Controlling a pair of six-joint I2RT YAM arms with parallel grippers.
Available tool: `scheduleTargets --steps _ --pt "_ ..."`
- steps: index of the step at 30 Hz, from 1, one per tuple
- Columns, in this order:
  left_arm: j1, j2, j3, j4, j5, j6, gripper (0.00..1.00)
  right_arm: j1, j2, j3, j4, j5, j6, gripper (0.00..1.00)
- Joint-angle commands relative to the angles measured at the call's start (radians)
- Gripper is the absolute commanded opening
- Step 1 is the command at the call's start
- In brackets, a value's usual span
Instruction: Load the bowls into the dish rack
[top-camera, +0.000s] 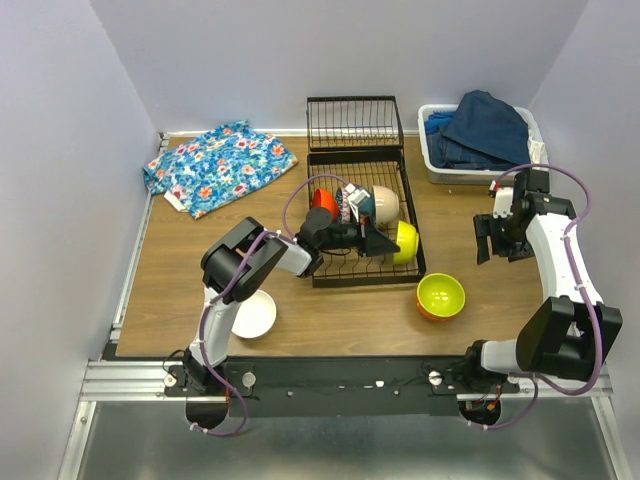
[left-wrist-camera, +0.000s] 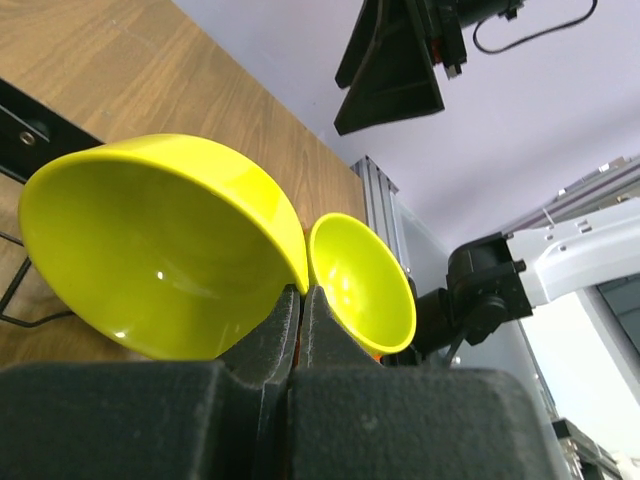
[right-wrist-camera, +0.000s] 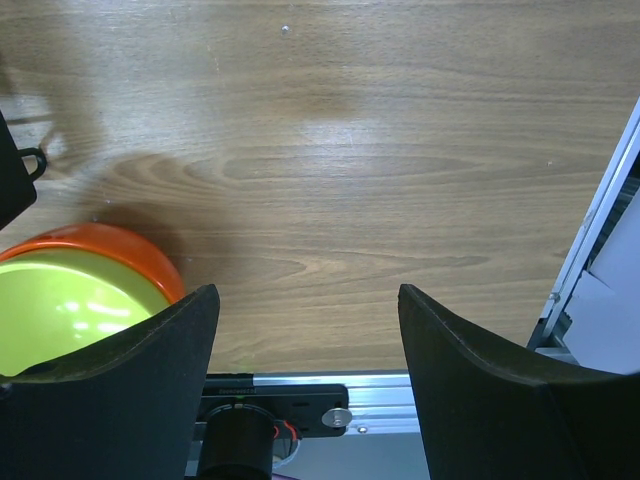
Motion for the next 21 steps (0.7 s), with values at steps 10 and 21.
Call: scheduleTargets --steps 10,21 --pt "-0.006 -0.009 -0.034 0.044 0.023 0.020 0.00 -0.008 0.018 0.016 0.001 -0.025 0.006 0.80" --pt "0.003 -0.075 -0.092 -0.124 -0.076 0.171 0.27 -0.008 0.021 0.019 0.004 -0.033 0.006 0.80"
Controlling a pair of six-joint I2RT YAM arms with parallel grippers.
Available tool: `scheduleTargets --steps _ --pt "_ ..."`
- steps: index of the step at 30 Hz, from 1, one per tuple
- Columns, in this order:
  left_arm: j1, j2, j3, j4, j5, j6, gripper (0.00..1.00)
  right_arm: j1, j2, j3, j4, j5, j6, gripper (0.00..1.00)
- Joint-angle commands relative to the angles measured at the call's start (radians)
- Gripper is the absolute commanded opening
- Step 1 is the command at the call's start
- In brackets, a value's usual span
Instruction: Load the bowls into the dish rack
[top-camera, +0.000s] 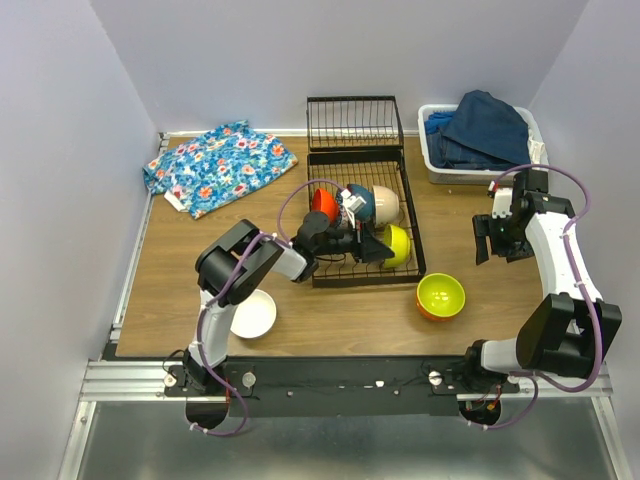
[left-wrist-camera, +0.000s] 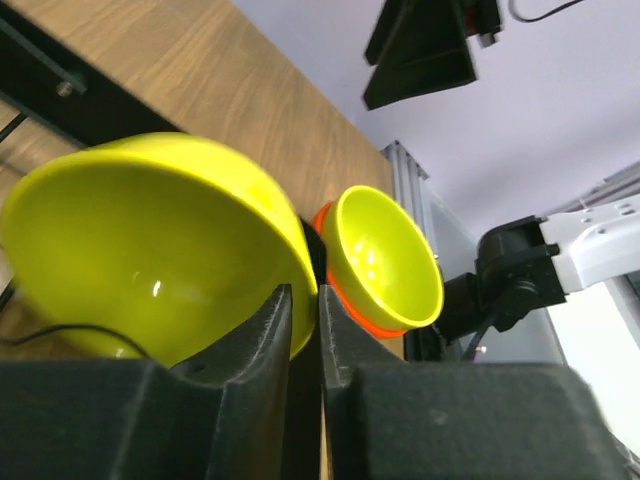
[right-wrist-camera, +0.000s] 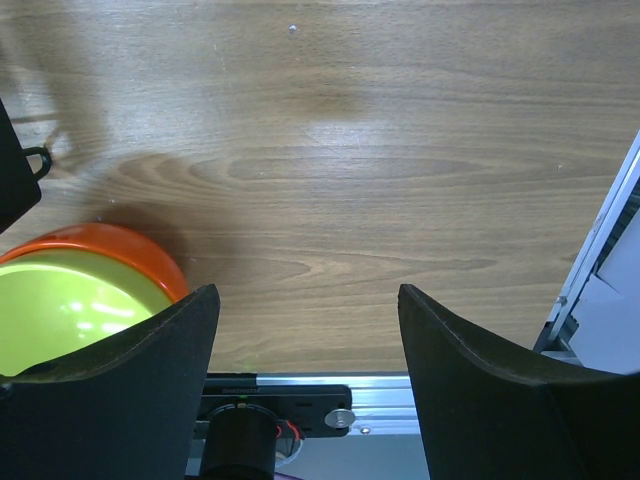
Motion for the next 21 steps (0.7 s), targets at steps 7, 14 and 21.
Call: scheduleTargets --steps 7,14,21 --pt "0.007 -0.104 -0.019 -0.211 -0.084 0.163 0.41 -0.008 0.004 0.025 0.007 -0.032 0.005 0.80" --pt "0.013 -0.208 -0.002 -0.476 -0.081 0.340 0.52 -0.008 0.004 0.028 0.012 -0.059 0.000 0.80" --pt "0.027 -0.335 -0.008 -0.847 -0.114 0.590 0.53 -0.008 0.007 0.048 0.012 -0.085 -0.006 0.80"
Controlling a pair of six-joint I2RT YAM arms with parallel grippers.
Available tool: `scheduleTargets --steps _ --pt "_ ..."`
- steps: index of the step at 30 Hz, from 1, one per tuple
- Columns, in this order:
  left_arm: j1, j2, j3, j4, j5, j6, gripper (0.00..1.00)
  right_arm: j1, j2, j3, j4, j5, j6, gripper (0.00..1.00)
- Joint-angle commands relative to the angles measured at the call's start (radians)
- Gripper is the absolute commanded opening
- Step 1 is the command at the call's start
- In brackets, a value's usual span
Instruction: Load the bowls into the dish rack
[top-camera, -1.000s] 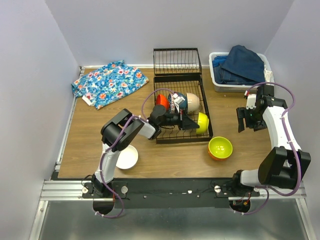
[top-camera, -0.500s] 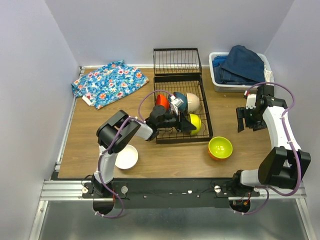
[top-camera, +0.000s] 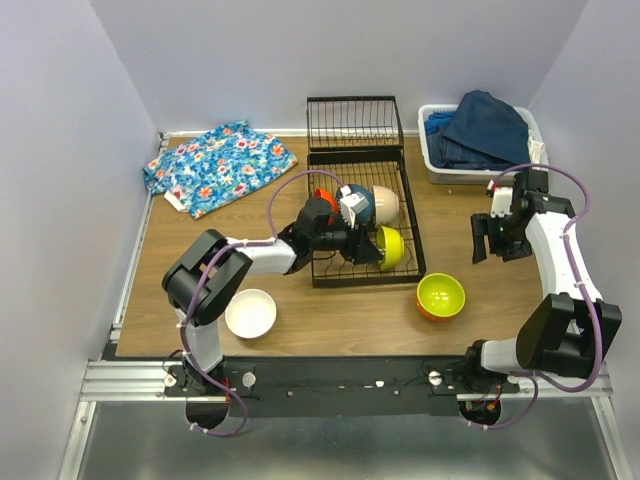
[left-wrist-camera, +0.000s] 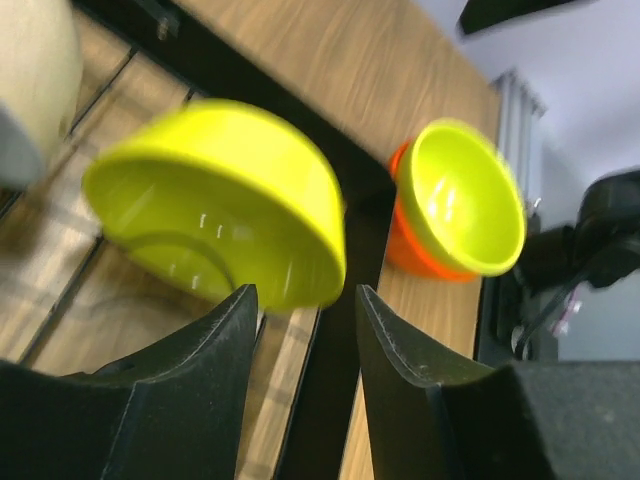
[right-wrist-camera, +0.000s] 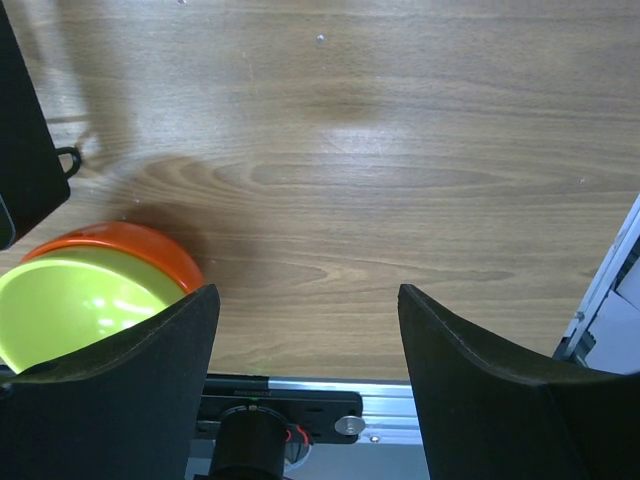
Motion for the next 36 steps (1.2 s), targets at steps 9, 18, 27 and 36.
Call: scheduleTargets --steps 9,18,27,36 --pt "0.070 -0.471 -0.045 -0.921 -0.274 0.645 0.58 -0.008 -0.044 0.060 0.004 -0.099 -0.017 0.80" --pt "0.070 -0.617 0.030 -1.567 -0.337 1.005 0.59 -0.008 -0.103 0.045 -0.005 -0.195 -0.071 0.80" --pt "0.039 -0.725 -0.048 -1.807 -0.463 1.095 0.61 -0.008 -0.156 0.071 -0.025 -0.270 -0.048 0.80" --pt "0.035 -0.736 -0.086 -1.848 -0.417 1.118 0.63 -0.008 -0.214 0.032 -0.039 -0.284 -0.048 0.80"
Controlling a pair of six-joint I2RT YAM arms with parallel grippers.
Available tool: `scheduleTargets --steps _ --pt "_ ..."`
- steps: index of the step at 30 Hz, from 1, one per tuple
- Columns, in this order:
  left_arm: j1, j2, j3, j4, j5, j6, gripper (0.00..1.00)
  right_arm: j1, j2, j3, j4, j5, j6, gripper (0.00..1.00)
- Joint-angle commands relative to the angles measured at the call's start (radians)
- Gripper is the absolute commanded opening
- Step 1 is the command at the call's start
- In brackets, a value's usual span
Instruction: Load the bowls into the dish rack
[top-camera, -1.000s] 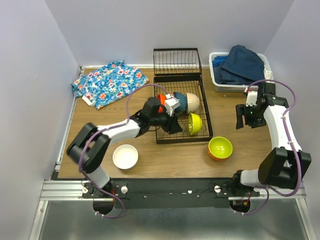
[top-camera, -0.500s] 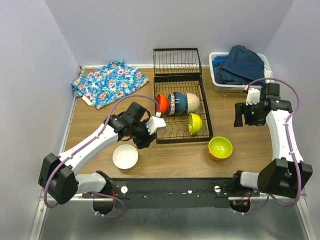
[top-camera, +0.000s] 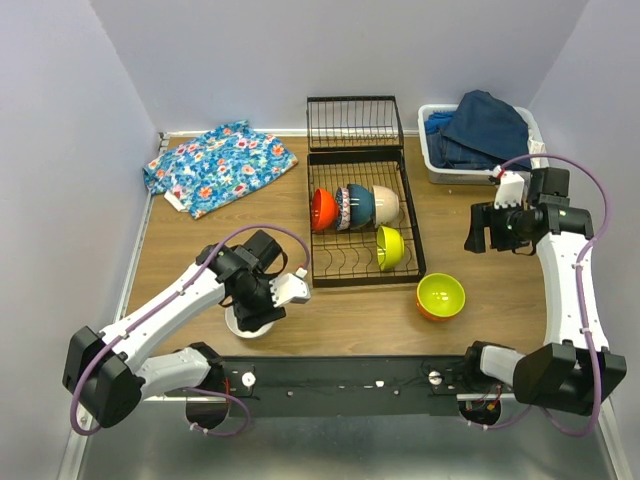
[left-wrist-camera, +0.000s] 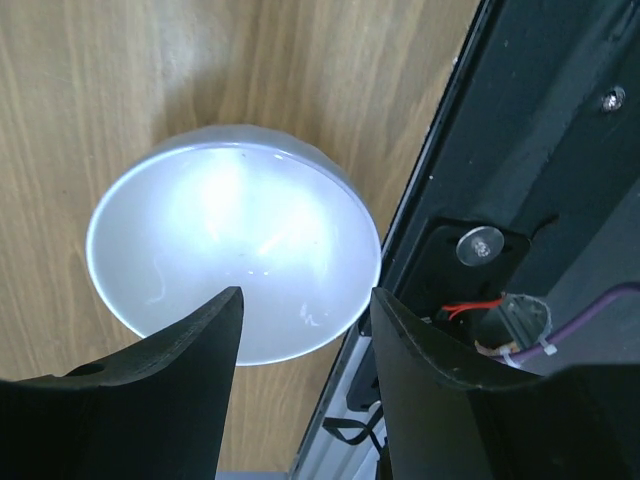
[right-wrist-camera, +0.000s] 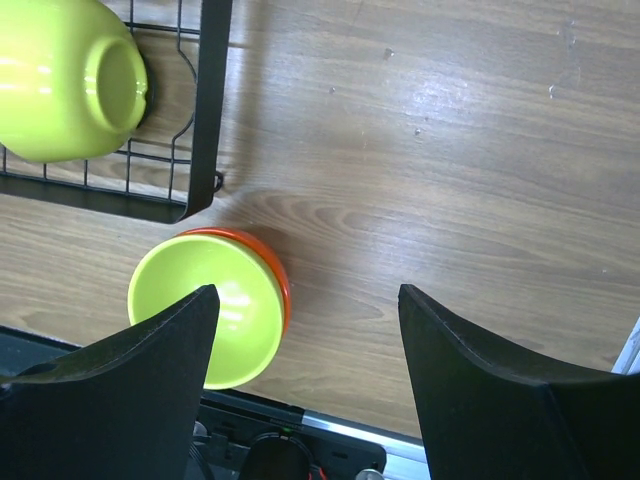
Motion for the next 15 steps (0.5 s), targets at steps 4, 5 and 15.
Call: scheduleTargets --steps 4,5,15 --pt "-0.025 -0.006 -0.034 -0.056 0.036 0.046 0.64 -0.008 -0.048 -0.011 -0.033 -0.022 -0.001 0.80" --pt "-0.028 -0.003 -0.053 -0.043 0.028 0.040 0.64 -0.008 -0.051 -0.011 -0.033 -0.019 0.001 0.80" --pt "-0.045 0.011 -0.126 0.055 -0.068 -0.004 0.59 -0.009 -0.096 -0.057 -0.021 -0.005 0.012 0.80"
